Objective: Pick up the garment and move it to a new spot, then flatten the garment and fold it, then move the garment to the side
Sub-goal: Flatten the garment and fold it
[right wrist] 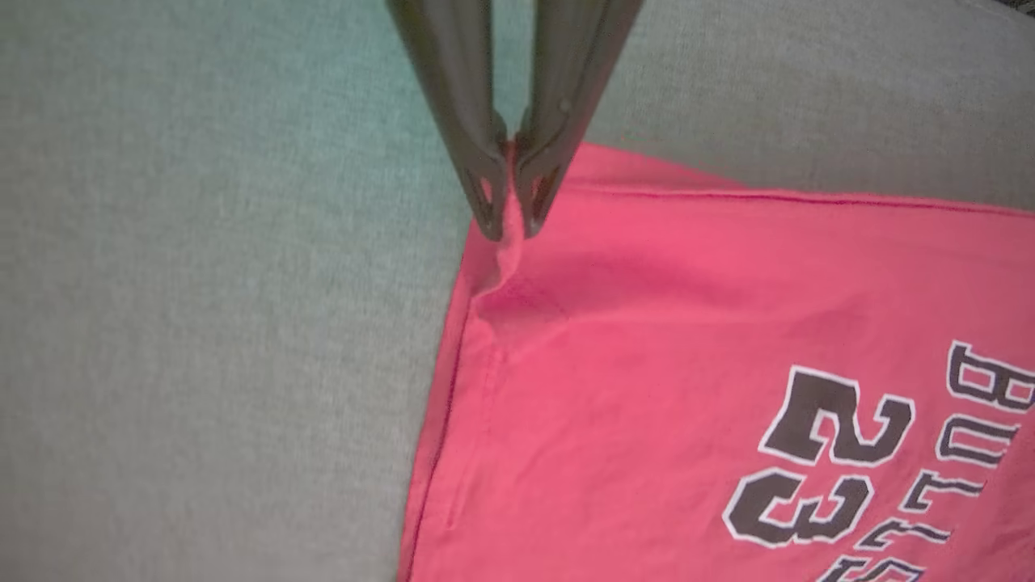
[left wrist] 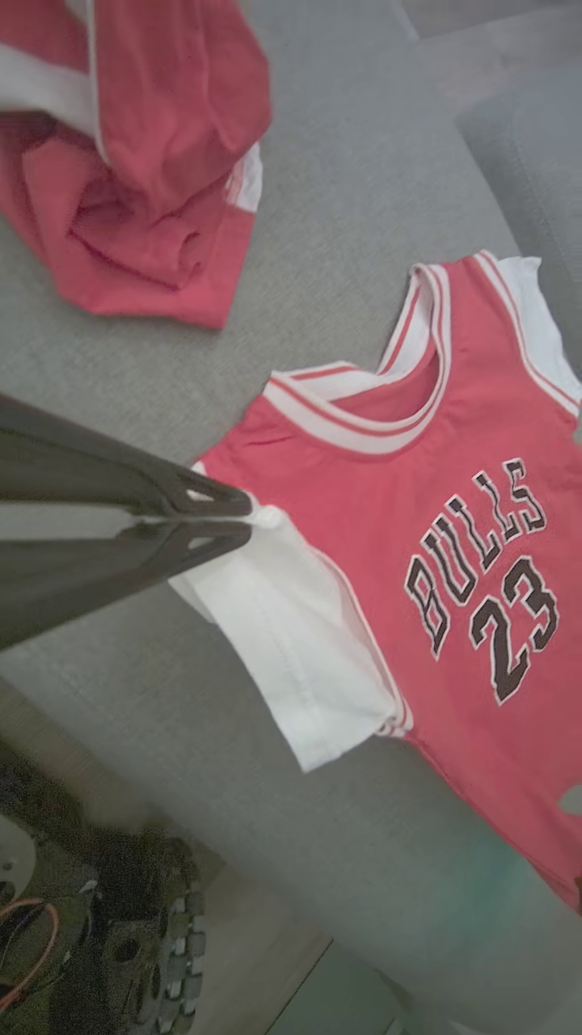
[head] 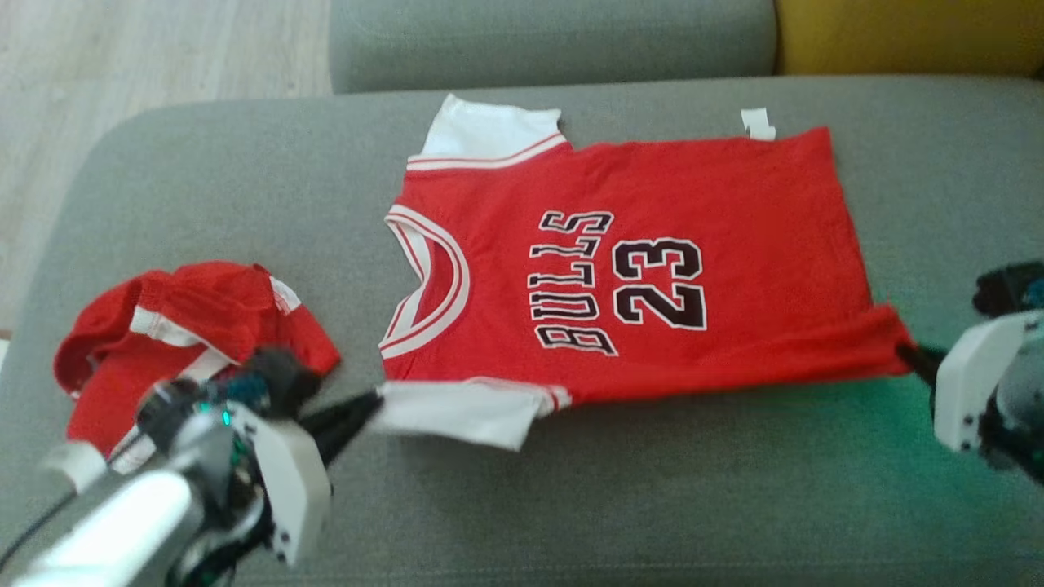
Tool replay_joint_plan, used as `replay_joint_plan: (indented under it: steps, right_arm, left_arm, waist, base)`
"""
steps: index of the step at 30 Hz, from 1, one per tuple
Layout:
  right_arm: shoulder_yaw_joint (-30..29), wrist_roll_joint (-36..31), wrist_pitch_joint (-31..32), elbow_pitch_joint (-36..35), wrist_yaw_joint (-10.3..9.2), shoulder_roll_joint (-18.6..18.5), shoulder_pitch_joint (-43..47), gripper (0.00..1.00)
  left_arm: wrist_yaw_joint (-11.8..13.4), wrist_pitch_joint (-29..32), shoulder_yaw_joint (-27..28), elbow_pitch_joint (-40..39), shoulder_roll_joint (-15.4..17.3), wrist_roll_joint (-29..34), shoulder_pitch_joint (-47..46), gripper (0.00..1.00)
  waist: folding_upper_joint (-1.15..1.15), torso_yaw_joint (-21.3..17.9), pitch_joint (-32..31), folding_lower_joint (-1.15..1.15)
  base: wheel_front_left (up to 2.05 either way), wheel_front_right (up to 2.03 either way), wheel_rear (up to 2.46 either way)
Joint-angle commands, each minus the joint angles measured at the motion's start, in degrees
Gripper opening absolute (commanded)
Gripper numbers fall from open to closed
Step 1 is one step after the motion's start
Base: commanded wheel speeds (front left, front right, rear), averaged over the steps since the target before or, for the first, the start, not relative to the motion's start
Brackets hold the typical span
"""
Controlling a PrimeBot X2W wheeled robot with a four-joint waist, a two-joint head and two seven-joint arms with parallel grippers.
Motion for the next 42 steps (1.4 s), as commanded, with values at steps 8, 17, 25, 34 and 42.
replay_joint_plan:
  steps: [8,17,25,34,42]
  right_arm:
    - [-1.5,-5.27,2.18,-0.49,-0.04,-0.41,-6.83,0.0]
    - [-0.34,-8.8,2.54,1.4,-0.04,1.43,-12.17,0.0]
    - [1.97,-12.2,-0.66,4.28,-0.04,3.1,-17.27,0.62]
    - [-4.88,-15.54,-18.81,10.68,-0.04,7.82,-19.41,1.0]
    - [-13.15,-18.2,-38.15,9.04,-0.04,13.21,-13.34,1.0]
  left_arm:
    - [-1.87,1.14,1.55,6.01,1.06,1.58,-15.09,0.0]
    - [-2.31,0.17,-4.44,13.91,-0.28,3.19,-24.87,0.0]
    - [-2.34,-2.98,-12.72,21.57,-1.52,2.61,-33.69,0.21]
    - [3.91,-18.5,-8.0,31.46,-7.64,3.69,-37.15,1.0]
    - [14.0,-29.93,3.76,27.49,-13.73,-2.63,-27.5,1.0]
  waist:
    - [0.0,-0.62,5.6,0.0]
    - [0.0,-1.49,9.44,0.0]
    - [0.0,-2.18,11.92,0.0]
    - [0.0,-2.52,11.39,0.0]
    - [0.0,-2.08,6.32,0.0]
  base:
    - [0.0,0.0,0.0]
    - [0.0,0.0,0.0]
    - [0.0,0.0,0.0]
    - [0.0,0.0,0.0]
    - [0.0,0.0,0.0]
